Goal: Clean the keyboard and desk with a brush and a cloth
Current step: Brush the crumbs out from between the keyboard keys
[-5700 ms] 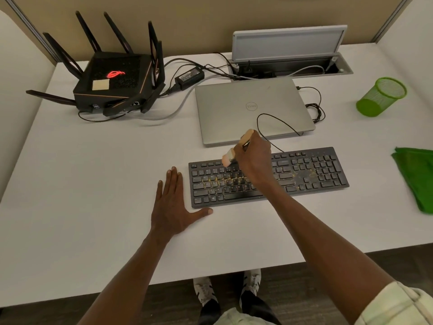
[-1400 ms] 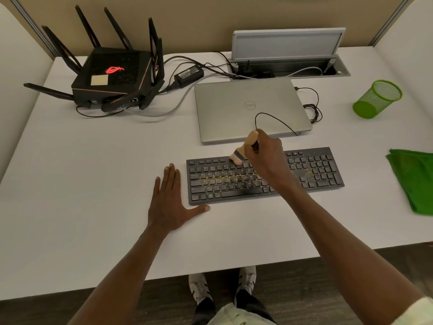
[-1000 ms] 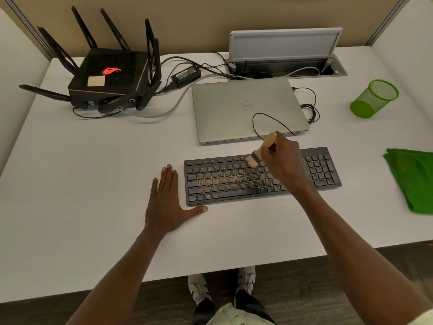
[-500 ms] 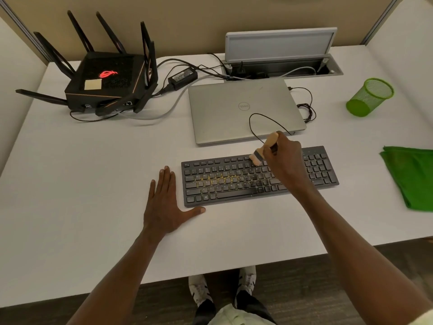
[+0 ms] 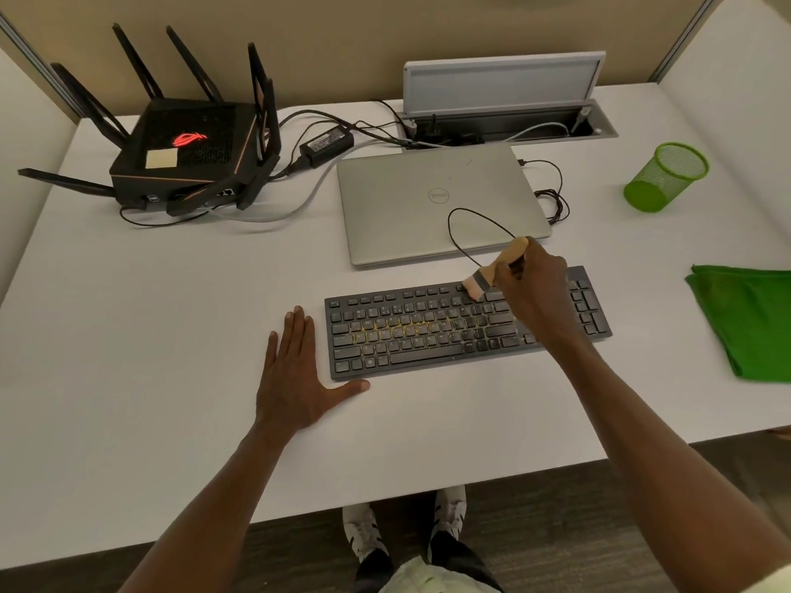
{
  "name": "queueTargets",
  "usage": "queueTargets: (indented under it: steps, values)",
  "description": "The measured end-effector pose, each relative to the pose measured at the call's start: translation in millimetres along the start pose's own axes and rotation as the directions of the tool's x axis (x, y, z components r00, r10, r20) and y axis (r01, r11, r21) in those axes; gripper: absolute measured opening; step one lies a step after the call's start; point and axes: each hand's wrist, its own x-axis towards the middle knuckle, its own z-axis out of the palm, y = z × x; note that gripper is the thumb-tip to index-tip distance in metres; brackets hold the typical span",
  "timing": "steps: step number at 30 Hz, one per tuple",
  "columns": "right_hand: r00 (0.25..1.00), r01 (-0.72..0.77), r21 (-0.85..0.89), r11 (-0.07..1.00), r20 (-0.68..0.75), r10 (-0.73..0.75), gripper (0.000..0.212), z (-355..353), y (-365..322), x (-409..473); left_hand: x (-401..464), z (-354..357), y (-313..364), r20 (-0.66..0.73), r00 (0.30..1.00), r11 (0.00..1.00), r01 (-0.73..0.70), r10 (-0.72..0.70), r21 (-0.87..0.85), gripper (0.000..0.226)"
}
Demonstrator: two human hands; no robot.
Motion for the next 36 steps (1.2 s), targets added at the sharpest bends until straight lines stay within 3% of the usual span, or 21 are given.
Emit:
queueTargets:
  steps: [10, 17, 23, 29, 36]
  values:
    - [0.997, -0.07, -0.078, 0.995, -0.018, 0.068, 0.01, -19.4, 14.1, 5.5, -0.3, -0.9, -0.3, 0.008, 1.0, 1.0, 0.004, -0.004, 0.002, 0.147]
    - [0.999, -0.039, 0.008, 0.999, 0.029, 0.039, 0.006, -5.6, 7.2, 1.9, -0.8, -1.2, 0.1, 0.01, 1.0, 1.0, 0.001, -0.001, 0.004, 0.146]
    - [0.994, -0.102, -0.035, 0.994, -0.034, 0.101, 0.007, -24.3, 18.2, 3.2, -0.9, -1.0, -0.1, 0.012, 1.0, 1.0, 0.0, 0.0, 0.004, 0.145]
    - [0.998, -0.062, -0.019, 0.998, 0.027, 0.062, 0.006, -13.3, 8.0, 4.5, -0.6, -1.5, 0.0, 0.013, 1.0, 1.0, 0.001, -0.001, 0.001, 0.144]
    - [0.998, -0.061, -0.107, 0.992, -0.011, 0.06, 0.009, -22.6, 3.4, 2.4, -0.3, 0.1, -0.9, 0.007, 1.0, 1.0, -0.007, 0.007, 0.007, 0.144]
